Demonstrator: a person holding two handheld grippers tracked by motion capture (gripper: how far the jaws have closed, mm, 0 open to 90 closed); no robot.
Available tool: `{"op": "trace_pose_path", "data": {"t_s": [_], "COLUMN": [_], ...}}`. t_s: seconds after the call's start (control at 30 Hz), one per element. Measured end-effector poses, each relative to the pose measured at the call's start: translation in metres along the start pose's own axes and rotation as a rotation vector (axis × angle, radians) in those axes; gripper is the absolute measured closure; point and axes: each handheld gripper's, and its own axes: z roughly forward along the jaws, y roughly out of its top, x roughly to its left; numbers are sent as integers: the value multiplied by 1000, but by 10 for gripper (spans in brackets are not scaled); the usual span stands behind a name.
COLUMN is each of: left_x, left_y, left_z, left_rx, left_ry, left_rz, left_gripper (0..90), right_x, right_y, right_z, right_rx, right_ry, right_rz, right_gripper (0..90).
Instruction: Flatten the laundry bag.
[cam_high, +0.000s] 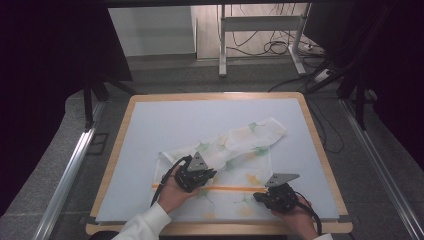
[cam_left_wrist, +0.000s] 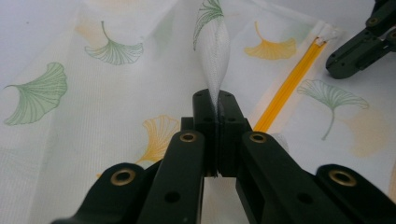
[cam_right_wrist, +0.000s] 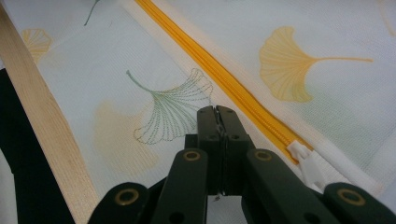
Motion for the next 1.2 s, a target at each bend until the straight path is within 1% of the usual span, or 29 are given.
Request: {"op": "trace_pose_path", "data": {"t_s": [0.07, 0.1, 0.13, 0.17, 0.2, 0.23, 0.33, 0.63, 0.67, 0.73, 0.93, 1.03, 1.07, 1.2], "left_x": [5, 5, 10, 10, 14, 14, 22, 32, 35, 35, 38, 41, 42, 43], "left_y": [-1, -1, -1, -1, -2, -2, -1, 1, 2, 2, 1, 1, 1, 1], "left_z": [2, 2, 3, 3, 4, 4, 5, 1, 0, 0, -3, -6, -7, -8], "left_rx": [-6, -6, -5, -5, -3, -3, -4, -22, -34, -36, -45, -52, -54, -55], "left_ry": [15, 15, 21, 21, 25, 25, 31, 43, 33, 28, 37, 42, 39, 41], "left_rz": [-11, -11, -20, -20, -29, -29, -41, -65, -79, -87, -94, -103, -112, -114], "left_gripper": [894, 893, 893, 894, 894, 894, 894, 894, 894, 894, 894, 894, 894, 894], "right_x": [0, 0, 0, 0, 0, 0, -1, -1, -1, -1, 0, 0, 0, -1], "right_y": [0, 0, 0, 0, 0, 0, 0, 0, 0, 0, 0, 0, 0, 0], "right_z": [0, 0, 0, 0, 0, 0, 0, 0, 0, 0, 0, 0, 0, 0], "right_rx": [1, 1, 1, 1, 1, 1, -1, -1, -1, -1, 0, 0, 0, 0], "right_ry": [0, 0, 1, 1, 0, 0, 2, 1, 2, 2, 1, 2, 2, 2], "right_rz": [-2, -2, -1, -1, 0, 0, 4, 1, 0, 1, -3, -5, -6, -7], "right_gripper": [891, 891, 891, 891, 891, 891, 891, 891, 891, 891, 890, 890, 890, 890]}}
